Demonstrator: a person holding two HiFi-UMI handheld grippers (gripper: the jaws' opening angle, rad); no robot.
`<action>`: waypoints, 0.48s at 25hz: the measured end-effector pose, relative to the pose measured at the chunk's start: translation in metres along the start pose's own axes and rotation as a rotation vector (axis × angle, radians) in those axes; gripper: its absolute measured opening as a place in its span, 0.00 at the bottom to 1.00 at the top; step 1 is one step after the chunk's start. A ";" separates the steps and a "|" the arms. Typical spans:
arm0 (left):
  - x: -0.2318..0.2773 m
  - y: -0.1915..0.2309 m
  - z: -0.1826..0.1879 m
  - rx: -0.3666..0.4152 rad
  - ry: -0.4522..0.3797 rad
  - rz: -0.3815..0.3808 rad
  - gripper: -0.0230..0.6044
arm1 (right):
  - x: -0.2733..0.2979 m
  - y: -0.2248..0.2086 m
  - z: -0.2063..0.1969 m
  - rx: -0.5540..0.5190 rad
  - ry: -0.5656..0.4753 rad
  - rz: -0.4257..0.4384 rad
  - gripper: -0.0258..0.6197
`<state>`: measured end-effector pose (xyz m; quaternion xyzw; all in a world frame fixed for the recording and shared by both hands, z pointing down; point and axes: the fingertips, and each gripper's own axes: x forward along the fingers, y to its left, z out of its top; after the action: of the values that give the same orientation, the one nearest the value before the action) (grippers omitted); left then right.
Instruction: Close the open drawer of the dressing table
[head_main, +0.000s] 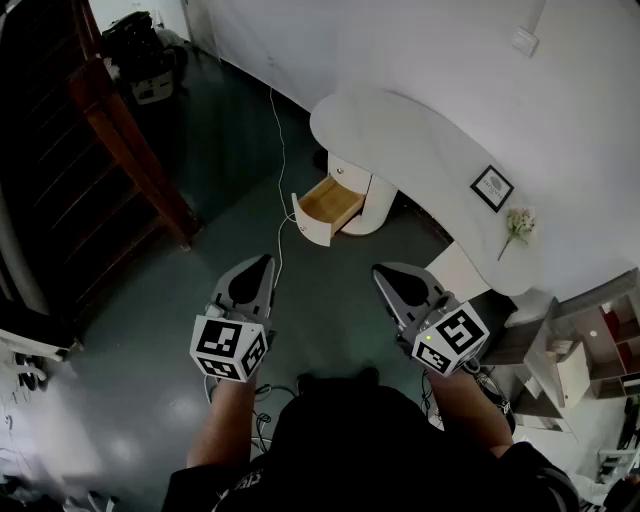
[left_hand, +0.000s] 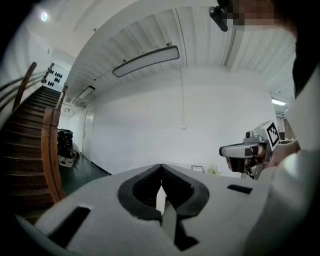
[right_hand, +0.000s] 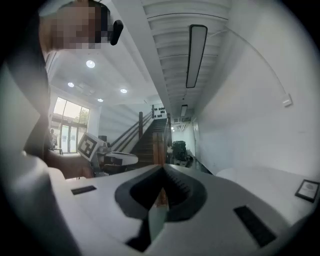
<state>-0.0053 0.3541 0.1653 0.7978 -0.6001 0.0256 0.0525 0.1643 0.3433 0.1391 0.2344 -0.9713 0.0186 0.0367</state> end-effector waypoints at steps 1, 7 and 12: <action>-0.002 0.001 -0.002 0.000 0.001 -0.006 0.05 | 0.002 0.002 -0.001 0.001 0.002 -0.002 0.04; -0.021 0.016 -0.011 -0.008 0.013 -0.023 0.05 | 0.024 0.019 -0.001 0.011 0.003 0.001 0.04; -0.040 0.042 -0.022 -0.016 0.033 -0.009 0.05 | 0.049 0.045 -0.005 0.005 0.006 0.026 0.04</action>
<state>-0.0564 0.3834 0.1850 0.7995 -0.5957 0.0341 0.0688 0.1004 0.3613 0.1468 0.2215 -0.9741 0.0222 0.0388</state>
